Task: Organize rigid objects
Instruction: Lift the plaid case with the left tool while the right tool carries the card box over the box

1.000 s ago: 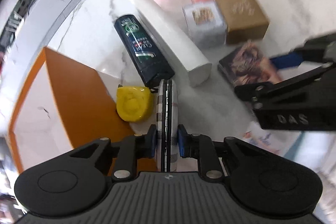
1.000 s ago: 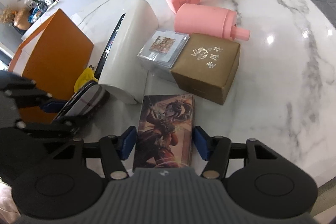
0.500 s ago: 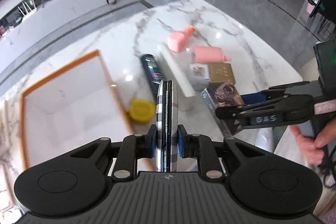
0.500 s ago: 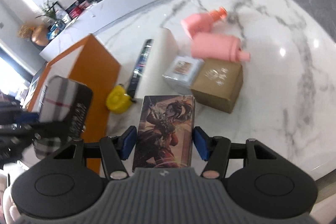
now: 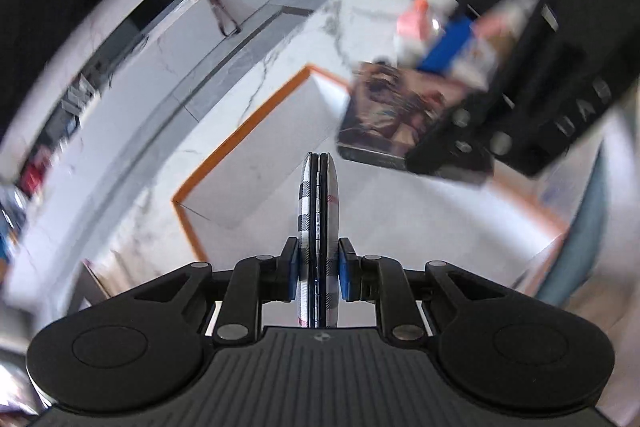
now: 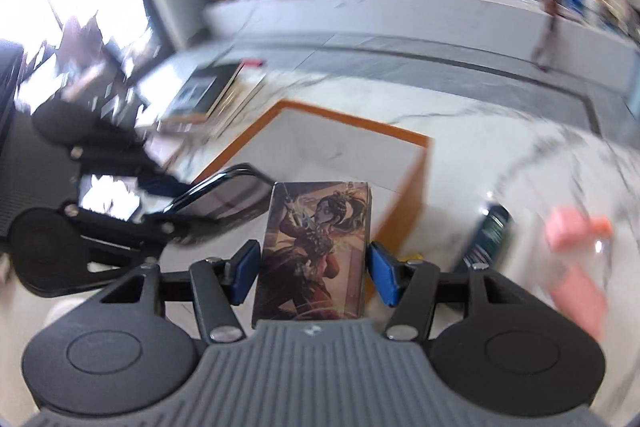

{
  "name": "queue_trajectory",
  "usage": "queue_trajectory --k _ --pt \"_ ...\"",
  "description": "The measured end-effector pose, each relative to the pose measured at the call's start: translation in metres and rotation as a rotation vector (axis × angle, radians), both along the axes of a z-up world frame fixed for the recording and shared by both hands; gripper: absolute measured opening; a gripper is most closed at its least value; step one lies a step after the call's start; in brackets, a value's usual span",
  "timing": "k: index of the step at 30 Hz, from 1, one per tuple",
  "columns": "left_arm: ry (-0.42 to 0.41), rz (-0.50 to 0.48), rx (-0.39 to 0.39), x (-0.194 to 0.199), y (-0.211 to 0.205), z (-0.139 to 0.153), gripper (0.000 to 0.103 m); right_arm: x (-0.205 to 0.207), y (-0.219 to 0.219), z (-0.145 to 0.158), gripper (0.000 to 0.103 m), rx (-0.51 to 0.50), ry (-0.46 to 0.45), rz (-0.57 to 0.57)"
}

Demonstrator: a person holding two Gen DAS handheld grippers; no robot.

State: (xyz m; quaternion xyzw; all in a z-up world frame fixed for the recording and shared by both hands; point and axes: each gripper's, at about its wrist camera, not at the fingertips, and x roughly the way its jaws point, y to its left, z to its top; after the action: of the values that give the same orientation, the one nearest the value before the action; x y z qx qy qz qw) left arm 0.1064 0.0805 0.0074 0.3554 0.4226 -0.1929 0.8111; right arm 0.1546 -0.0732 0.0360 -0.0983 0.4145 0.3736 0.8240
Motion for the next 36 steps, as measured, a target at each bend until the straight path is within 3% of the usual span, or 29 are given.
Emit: queue_trajectory --k 10,15,19,26,30,33,36 --pt "-0.163 -0.386 0.417 0.037 -0.007 -0.088 0.022 0.065 0.078 -0.04 0.06 -0.228 -0.03 0.143" --pt "-0.166 -0.487 0.505 0.066 -0.012 -0.127 0.023 0.092 0.087 -0.057 0.06 -0.283 -0.02 0.176" --pt "-0.199 -0.597 0.649 0.076 -0.017 -0.159 0.023 0.106 0.093 -0.068 0.06 -0.311 -0.01 0.207" --pt "-0.186 -0.592 0.71 0.102 -0.025 -0.183 0.031 0.116 0.097 -0.076 0.06 -0.327 0.018 0.226" --pt "-0.139 -0.548 0.697 0.111 -0.024 -0.187 0.05 0.124 0.097 -0.084 0.06 -0.34 0.038 0.214" --pt "-0.127 -0.437 0.648 0.121 -0.023 -0.182 0.068 0.123 0.096 -0.086 0.06 -0.353 0.019 0.225" --pt "-0.111 -0.341 0.586 0.129 -0.02 -0.174 0.075 0.122 0.096 -0.087 0.06 -0.36 0.015 0.23"
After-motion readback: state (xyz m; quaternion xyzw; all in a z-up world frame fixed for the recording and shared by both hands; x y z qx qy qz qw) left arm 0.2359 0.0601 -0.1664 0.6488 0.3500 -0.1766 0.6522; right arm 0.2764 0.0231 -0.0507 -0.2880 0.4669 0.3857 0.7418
